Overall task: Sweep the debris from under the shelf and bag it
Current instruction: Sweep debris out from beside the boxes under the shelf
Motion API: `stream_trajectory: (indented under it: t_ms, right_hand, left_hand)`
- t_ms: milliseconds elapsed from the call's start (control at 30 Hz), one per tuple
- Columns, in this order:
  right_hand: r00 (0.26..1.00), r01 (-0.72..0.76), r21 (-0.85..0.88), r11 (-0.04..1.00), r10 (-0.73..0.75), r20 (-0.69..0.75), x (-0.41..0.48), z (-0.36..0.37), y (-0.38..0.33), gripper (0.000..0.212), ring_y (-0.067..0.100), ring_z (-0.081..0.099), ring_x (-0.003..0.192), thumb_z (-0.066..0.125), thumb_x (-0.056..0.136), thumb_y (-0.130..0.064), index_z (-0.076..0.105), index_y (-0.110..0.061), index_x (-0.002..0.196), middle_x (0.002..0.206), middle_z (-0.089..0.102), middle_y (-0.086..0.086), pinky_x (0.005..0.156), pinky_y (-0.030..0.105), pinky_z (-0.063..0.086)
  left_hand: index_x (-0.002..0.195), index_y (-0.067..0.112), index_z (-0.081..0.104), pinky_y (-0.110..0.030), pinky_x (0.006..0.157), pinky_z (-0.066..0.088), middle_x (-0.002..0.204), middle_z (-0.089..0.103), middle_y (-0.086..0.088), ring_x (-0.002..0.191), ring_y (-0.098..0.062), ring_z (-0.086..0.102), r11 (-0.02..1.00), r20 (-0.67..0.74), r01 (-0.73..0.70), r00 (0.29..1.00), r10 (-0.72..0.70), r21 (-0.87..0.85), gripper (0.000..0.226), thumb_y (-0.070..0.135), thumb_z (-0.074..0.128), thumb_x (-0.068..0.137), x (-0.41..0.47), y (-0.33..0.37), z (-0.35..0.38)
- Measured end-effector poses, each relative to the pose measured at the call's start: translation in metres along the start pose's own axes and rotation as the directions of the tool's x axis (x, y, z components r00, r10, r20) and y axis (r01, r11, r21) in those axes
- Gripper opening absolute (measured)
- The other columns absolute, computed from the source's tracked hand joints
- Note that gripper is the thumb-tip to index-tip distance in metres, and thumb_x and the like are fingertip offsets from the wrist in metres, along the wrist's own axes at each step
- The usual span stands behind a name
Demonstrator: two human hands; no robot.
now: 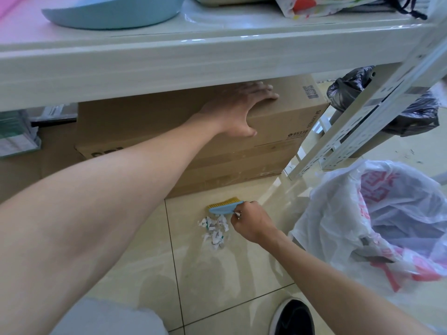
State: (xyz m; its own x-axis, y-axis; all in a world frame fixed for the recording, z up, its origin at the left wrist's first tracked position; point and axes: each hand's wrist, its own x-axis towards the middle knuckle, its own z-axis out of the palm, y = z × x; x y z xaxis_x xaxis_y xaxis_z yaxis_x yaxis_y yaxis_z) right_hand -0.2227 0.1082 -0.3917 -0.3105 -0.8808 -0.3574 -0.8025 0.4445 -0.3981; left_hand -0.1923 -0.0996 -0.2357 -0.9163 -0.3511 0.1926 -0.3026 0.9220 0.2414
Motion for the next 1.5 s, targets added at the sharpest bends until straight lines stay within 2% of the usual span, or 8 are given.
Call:
stream_trajectory:
  t_ms: [233, 400, 533, 600, 833, 1000, 1233, 1500]
  right_hand:
    - [0.997, 0.070, -0.027, 0.997, -0.069, 0.036, -0.001, 0.005, -0.008, 0.034, 0.031, 0.065, 0.088, 0.047, 0.088, -0.024, 0.068, -0.006, 0.106, 0.102, 0.069, 0.013, 0.075, 0.040, 0.056]
    - [0.996, 0.069, 0.011, 0.998, -0.069, 0.057, -0.008, 0.000, -0.008, 0.034, 0.024, 0.051, 0.072, 0.052, 0.084, -0.026, 0.072, -0.009, 0.107, 0.087, 0.068, 0.013, 0.066, 0.030, 0.051]
    - [0.994, 0.108, 0.008, 0.994, -0.108, 0.028, -0.012, -0.012, -0.008, 0.024, 0.027, 0.037, 0.061, 0.053, 0.086, -0.021, 0.060, -0.007, 0.068, 0.051, 0.040, 0.004, 0.056, 0.029, 0.038]
    - [0.994, 0.110, 0.014, 0.994, -0.110, -0.005, -0.012, -0.017, -0.005, 0.030, 0.026, 0.031, 0.052, 0.051, 0.090, -0.021, 0.054, -0.007, 0.063, 0.046, 0.029, 0.000, 0.054, 0.028, 0.032]
    - [0.989, 0.051, -0.050, 0.997, -0.058, -0.138, -0.010, -0.019, 0.007, 0.032, 0.027, 0.043, 0.066, 0.045, 0.096, -0.024, 0.065, -0.003, 0.081, 0.060, 0.037, 0.000, 0.059, 0.029, 0.033]
    - [0.997, 0.011, -0.120, 0.993, -0.021, -0.080, -0.008, -0.015, 0.005, 0.034, 0.031, 0.054, 0.074, 0.041, 0.096, -0.023, 0.061, -0.001, 0.080, 0.078, 0.056, 0.011, 0.059, 0.032, 0.036]
    - [0.995, 0.088, -0.055, 0.995, -0.086, 0.045, -0.019, -0.006, -0.013, 0.032, 0.031, 0.040, 0.061, 0.047, 0.091, -0.023, 0.051, -0.003, 0.066, 0.063, 0.045, 0.011, 0.056, 0.029, 0.029]
    - [0.992, 0.101, -0.020, 0.995, -0.102, -0.071, -0.024, -0.012, -0.013, 0.040, 0.026, 0.037, 0.054, 0.051, 0.087, -0.025, 0.035, -0.015, 0.052, 0.052, 0.039, 0.003, 0.045, 0.029, 0.025]
  left_hand:
    - [0.148, 0.037, 0.033, -0.023, 0.111, 0.015, 0.158, 0.025, 0.013, 0.146, -0.010, 0.019, 1.000, 0.001, -0.004, 1.000, 0.004, -0.005, 0.089, 0.038, 0.077, 0.071, 0.000, -0.001, 0.000]
    - [0.148, 0.038, 0.033, -0.021, 0.108, 0.014, 0.158, 0.024, 0.015, 0.147, -0.010, 0.018, 1.000, 0.003, 0.004, 1.000, -0.004, -0.005, 0.088, 0.038, 0.077, 0.072, 0.000, 0.001, -0.002]
    - [0.148, 0.036, 0.033, -0.022, 0.109, 0.014, 0.158, 0.024, 0.014, 0.147, -0.010, 0.018, 1.000, 0.003, 0.002, 1.000, -0.002, 0.001, 0.087, 0.038, 0.076, 0.072, -0.002, 0.003, -0.003]
    - [0.148, 0.036, 0.034, -0.022, 0.110, 0.015, 0.158, 0.025, 0.014, 0.146, -0.010, 0.018, 1.000, -0.003, -0.001, 1.000, 0.001, 0.007, 0.087, 0.038, 0.076, 0.072, -0.002, 0.004, -0.004]
    - [0.148, 0.037, 0.033, -0.020, 0.107, 0.015, 0.158, 0.025, 0.015, 0.146, -0.009, 0.020, 1.000, -0.002, 0.007, 1.000, -0.007, -0.006, 0.087, 0.038, 0.076, 0.072, -0.001, 0.003, -0.003]
    - [0.147, 0.038, 0.034, -0.021, 0.109, 0.014, 0.157, 0.026, 0.015, 0.146, -0.009, 0.019, 1.000, 0.004, 0.006, 1.000, -0.006, -0.022, 0.088, 0.037, 0.077, 0.071, -0.002, 0.001, -0.002]
    - [0.148, 0.038, 0.033, -0.023, 0.110, 0.015, 0.158, 0.025, 0.015, 0.146, -0.009, 0.018, 1.000, 0.003, 0.012, 1.000, -0.012, -0.012, 0.088, 0.038, 0.077, 0.072, -0.001, 0.002, -0.003]
    - [0.148, 0.036, 0.033, -0.019, 0.109, 0.011, 0.158, 0.024, 0.014, 0.147, -0.010, 0.018, 1.000, 0.009, 0.003, 1.000, -0.003, -0.003, 0.088, 0.038, 0.077, 0.072, -0.001, 0.003, -0.003]
